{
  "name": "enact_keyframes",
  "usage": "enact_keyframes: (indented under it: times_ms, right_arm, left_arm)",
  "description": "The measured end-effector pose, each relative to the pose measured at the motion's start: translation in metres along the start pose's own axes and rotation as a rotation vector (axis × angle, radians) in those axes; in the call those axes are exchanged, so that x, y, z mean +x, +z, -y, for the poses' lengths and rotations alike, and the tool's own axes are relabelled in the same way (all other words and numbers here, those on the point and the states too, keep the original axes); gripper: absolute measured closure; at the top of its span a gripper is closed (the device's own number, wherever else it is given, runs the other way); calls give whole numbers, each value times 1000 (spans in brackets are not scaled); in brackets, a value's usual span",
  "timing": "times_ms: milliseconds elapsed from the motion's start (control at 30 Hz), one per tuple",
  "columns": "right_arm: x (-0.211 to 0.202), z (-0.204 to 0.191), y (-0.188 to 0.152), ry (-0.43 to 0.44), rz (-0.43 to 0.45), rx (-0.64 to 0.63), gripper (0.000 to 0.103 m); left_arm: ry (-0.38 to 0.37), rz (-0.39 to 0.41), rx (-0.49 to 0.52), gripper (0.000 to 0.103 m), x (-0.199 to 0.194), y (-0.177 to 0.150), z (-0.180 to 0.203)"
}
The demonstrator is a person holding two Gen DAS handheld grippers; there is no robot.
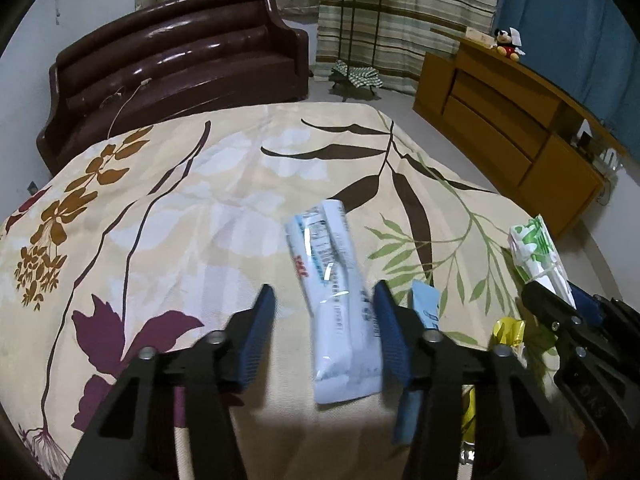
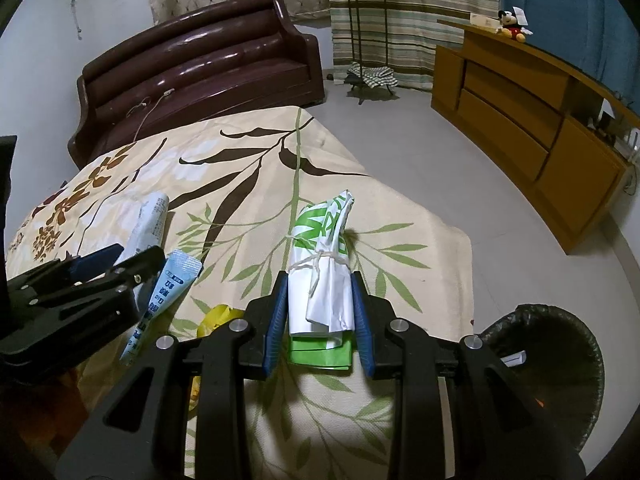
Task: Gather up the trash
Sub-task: 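Close the left tool on the white toothpaste tube while the right tool lifts the bundle, then carry the white tube and green-and-white bundle over the black bin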
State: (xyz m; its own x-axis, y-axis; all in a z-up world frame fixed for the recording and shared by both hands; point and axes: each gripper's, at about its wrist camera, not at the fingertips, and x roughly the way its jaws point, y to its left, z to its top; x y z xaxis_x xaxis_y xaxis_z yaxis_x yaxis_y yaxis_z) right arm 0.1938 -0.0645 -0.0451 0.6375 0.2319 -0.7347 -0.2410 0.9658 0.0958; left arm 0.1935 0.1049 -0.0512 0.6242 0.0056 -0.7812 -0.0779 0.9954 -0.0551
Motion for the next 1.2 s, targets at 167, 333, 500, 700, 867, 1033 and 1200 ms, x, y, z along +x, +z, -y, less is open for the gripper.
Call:
enact_keyframes:
  times_ms: [167, 333, 500, 700, 867, 1033, 1200]
  right_arm:
    - [-1, 0, 0, 0, 3, 1, 73]
    - [-6, 0, -5, 1, 7, 4, 73]
    - [-18, 0, -14, 1, 13, 6, 73]
    - [-36, 8, -30, -10, 19, 13, 73]
    - [-54, 20, -45, -29, 28, 30, 73]
    - [-69, 38, -59, -54, 37, 50, 73]
    - [-83, 60, -71, -83, 48, 77, 73]
  left_arm:
    - [-9, 10, -5, 68, -4, -2, -5]
    - [-4, 25, 2, 70, -12, -7, -5]
    - [-9, 46, 0, 71, -30, -19, -2]
    - [-32, 57, 1, 70, -51, -36, 9]
    - [-59, 60, 6, 70, -64, -50, 25]
    - [-76, 64, 31, 70, -72, -62, 47]
    - [-90, 71, 62, 71, -77, -69, 71]
